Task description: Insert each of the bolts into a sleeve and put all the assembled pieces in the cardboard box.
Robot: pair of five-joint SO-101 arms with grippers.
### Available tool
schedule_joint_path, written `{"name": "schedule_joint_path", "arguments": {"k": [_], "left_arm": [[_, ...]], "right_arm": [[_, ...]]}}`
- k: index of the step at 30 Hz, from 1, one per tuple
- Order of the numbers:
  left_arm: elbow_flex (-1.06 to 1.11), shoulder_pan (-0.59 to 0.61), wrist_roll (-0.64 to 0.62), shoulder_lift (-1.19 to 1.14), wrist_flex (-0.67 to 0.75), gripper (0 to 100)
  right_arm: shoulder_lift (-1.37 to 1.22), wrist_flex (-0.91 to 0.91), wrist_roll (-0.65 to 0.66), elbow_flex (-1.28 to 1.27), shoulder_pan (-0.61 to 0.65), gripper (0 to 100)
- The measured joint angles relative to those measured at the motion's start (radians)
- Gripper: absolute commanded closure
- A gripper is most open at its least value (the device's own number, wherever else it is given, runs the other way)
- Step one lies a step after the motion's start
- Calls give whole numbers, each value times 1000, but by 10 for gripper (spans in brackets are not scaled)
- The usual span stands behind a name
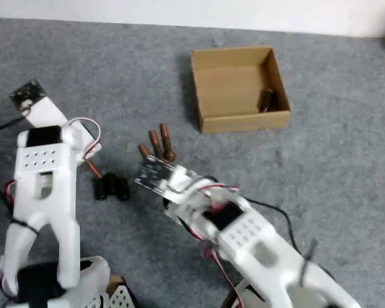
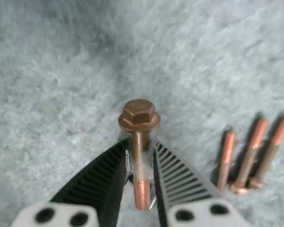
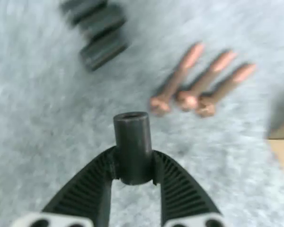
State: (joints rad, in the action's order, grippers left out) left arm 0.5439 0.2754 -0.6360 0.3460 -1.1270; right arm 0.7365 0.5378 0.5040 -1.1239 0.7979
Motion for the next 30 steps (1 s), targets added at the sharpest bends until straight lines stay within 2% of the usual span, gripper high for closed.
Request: {"name": "schedule_joint_path", "arguments": {"k": [6,11,16,24,27,30], "left_arm": [[18,-9,0,221,3,996],[160,-75,-2,477,49,996],[358,-221,-2,807,167,996],[753,-322,-5,1404,405,996],[772,-364,-2,1445,425,996],[778,-408,-64,1439,428,996]], "right_arm": [[321,-81,-21,-186,-8,994],[526,-84,-120,-273,-9,994],[718,-84,-146,-362,-9,994],[1037,-84,-147,-516,-9,994],[1079,-84,-147,-531,-21,994],[1079,-84,-147,-531,-49,994]]}}
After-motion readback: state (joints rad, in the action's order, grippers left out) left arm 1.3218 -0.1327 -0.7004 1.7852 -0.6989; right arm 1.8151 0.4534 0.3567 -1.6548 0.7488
